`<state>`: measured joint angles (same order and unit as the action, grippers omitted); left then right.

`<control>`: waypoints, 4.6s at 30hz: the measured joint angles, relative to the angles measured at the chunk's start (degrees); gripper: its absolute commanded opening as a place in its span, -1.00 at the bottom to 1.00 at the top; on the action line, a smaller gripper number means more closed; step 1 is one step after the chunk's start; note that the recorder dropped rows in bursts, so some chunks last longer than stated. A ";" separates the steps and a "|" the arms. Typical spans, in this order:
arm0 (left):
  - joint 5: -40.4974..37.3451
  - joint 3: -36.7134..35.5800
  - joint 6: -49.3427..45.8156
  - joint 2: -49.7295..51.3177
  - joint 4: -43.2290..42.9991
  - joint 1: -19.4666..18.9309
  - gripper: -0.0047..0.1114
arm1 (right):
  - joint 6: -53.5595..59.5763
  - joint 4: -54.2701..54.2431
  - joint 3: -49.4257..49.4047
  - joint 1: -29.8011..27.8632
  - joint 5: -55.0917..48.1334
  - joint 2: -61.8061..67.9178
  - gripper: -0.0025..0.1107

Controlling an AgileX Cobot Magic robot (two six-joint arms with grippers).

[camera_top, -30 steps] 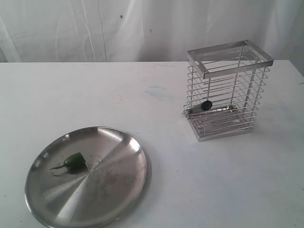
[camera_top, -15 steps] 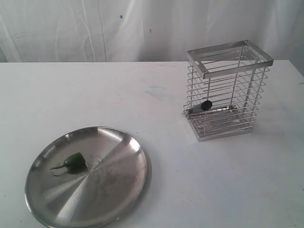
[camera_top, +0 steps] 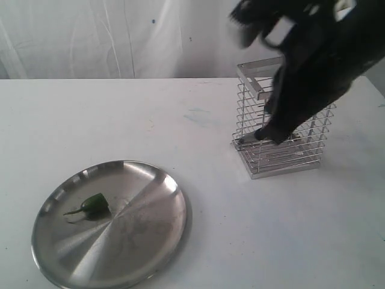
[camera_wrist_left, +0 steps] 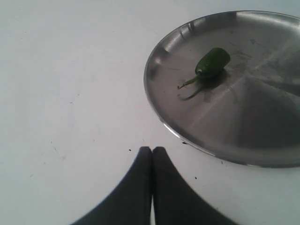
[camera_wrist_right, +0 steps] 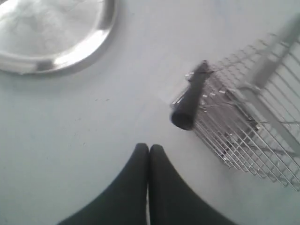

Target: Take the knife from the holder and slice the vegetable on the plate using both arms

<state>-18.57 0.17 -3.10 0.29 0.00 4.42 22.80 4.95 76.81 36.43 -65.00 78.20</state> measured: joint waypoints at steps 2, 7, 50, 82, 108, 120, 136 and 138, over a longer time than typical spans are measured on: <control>0.00 0.00 0.00 0.00 0.00 0.00 -0.92 | -1.65 4.36 1.50 5.99 -2.76 3.54 -0.96; 0.00 0.00 0.00 0.00 0.00 0.00 -0.92 | -6.05 14.35 3.67 18.46 -4.15 11.85 -0.96; 0.00 0.00 0.00 0.00 0.00 0.00 -0.92 | -10.95 23.69 15.71 18.77 -4.63 22.95 0.26; 0.00 0.00 0.00 0.00 0.00 0.00 -0.92 | -31.56 -43.36 -9.95 -27.87 -4.84 9.93 0.16; 0.00 0.00 0.00 0.00 0.00 0.00 -0.92 | -26.11 -53.59 -10.08 -28.11 8.85 20.33 0.16; 0.00 0.00 0.00 0.00 0.00 0.00 -0.92 | -24.38 -55.80 -10.08 -28.11 12.03 21.16 0.16; 0.00 0.00 0.00 0.00 0.00 0.00 -0.92 | -24.10 -53.83 -10.08 -28.11 20.24 15.78 0.16; 0.00 0.00 0.00 0.00 0.00 0.00 -0.92 | -25.05 -53.70 -10.08 -28.11 20.24 16.03 0.16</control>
<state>-18.57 0.17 -3.10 0.29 0.00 4.42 -2.25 -48.75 66.73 8.32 -44.76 94.24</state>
